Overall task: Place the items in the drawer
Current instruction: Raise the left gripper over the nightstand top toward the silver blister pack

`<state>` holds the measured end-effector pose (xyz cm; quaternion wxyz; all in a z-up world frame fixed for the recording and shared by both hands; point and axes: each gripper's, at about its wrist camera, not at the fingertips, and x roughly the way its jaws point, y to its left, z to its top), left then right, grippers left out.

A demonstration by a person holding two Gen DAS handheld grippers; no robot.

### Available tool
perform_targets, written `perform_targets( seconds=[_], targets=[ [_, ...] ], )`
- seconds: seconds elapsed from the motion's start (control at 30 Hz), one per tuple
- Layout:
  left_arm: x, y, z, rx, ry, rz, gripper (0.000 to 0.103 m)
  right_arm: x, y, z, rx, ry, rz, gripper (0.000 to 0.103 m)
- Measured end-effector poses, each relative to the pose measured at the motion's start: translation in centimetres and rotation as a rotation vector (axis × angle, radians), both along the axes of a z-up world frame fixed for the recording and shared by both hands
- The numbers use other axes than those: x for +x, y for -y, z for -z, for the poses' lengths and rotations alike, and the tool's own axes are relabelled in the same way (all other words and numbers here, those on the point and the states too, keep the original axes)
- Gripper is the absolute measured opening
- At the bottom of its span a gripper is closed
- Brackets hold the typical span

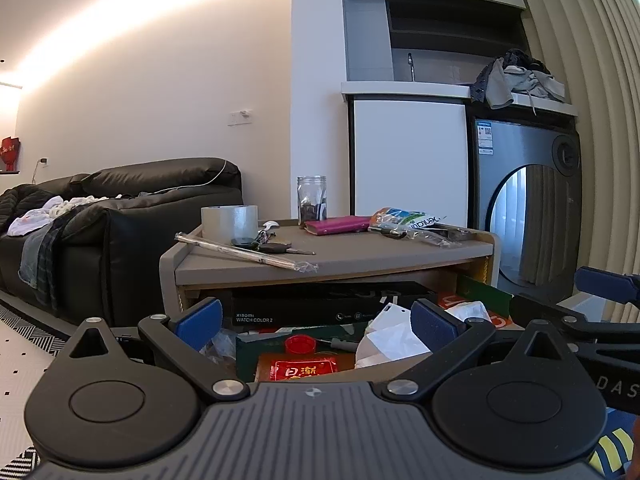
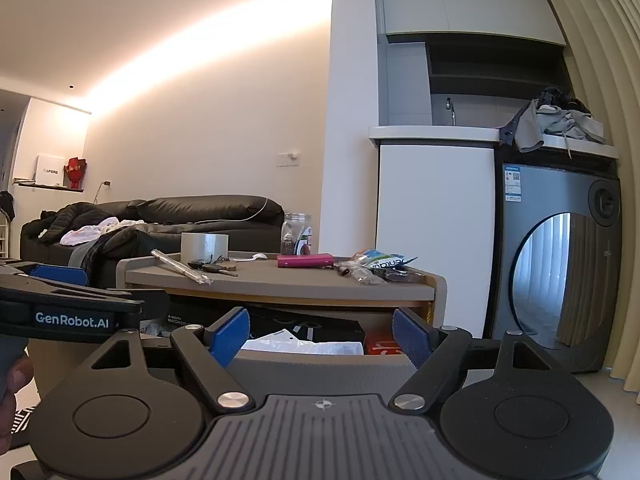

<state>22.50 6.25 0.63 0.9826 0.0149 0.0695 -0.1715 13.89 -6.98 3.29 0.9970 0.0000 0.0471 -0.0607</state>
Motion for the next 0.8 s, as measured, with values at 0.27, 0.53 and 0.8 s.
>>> perform_targets(
  seconds=[0.27,0.53,0.8],
  targets=[
    [0.1,0.3,0.2,-0.003,-0.004,-0.004,0.103,0.5,0.3,0.1,0.005,-0.001,0.006,0.082],
    [0.2,0.4,0.3,0.001,-0.007,0.0,0.103,0.9,0.4,0.2,0.006,0.001,0.007,0.082],
    [0.4,0.5,0.5,0.001,-0.011,0.002,0.103,1.5,0.7,0.3,0.01,-0.004,0.011,0.082]
  ],
)
